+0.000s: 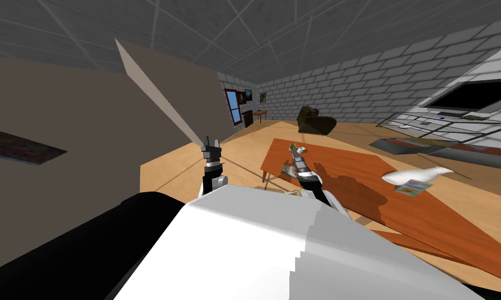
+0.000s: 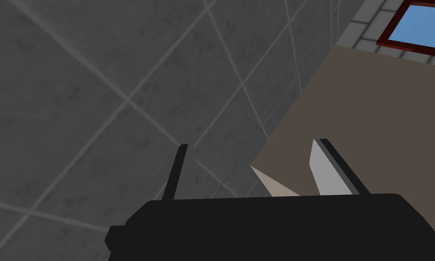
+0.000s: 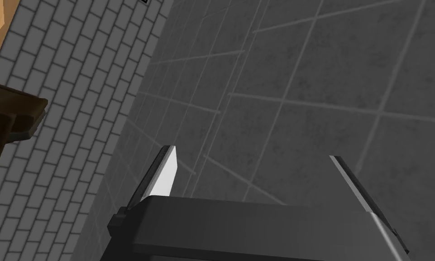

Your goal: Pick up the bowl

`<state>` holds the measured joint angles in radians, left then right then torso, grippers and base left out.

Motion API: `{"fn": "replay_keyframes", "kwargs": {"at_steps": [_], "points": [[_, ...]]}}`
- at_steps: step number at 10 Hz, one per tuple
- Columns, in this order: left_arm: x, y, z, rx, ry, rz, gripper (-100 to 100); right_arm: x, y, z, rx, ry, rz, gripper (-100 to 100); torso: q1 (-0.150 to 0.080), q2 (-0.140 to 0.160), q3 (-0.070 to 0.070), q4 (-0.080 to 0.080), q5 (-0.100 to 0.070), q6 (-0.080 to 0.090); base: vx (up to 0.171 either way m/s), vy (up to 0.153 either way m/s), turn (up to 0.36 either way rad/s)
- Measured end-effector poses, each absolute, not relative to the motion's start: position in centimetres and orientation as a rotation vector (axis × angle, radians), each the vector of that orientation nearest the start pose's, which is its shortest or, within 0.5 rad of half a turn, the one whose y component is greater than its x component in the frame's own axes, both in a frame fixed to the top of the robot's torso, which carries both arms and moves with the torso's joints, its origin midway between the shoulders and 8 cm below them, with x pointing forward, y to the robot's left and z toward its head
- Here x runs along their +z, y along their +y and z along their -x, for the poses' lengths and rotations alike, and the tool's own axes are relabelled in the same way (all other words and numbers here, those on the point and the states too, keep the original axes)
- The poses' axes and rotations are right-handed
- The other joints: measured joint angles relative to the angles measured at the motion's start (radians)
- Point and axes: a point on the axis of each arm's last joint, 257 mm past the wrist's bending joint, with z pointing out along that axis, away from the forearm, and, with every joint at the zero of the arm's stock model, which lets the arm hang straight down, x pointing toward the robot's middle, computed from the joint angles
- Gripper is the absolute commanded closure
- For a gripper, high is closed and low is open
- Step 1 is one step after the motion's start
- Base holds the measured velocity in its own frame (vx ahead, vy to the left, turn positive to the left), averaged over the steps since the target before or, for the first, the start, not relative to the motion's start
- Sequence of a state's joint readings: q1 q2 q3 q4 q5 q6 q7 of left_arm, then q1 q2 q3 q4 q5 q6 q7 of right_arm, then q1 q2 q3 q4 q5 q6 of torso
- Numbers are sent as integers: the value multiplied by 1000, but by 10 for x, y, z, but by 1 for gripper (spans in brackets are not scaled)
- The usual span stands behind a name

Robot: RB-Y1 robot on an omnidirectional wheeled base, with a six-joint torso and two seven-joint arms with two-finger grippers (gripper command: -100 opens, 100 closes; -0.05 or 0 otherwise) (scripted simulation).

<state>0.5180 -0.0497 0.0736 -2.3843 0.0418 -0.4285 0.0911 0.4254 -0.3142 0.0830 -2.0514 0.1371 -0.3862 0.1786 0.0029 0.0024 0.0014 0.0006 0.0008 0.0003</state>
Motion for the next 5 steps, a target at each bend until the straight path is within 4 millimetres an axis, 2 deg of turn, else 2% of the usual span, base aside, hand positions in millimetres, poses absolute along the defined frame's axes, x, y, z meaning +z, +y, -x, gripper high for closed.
{"fn": "replay_keyframes", "kwargs": {"at_steps": [1,3,5], "points": [[52,312,-326,-1336,504,723,0,-108,-232,-403,1011,1211,-406,-100,1,0,0,0,0,-1,-21,60,76],[52,312,-326,-1336,504,722,0,-129,-239,-408,973,1270,-375,-100,1,0,0,0,0,-1,-34,93,235],[52,312,-325,-1336,504,723,0,-151,-245,-410,925,1339,-332,-100,2,0,0,0,1,0,-30,85,111]]}}
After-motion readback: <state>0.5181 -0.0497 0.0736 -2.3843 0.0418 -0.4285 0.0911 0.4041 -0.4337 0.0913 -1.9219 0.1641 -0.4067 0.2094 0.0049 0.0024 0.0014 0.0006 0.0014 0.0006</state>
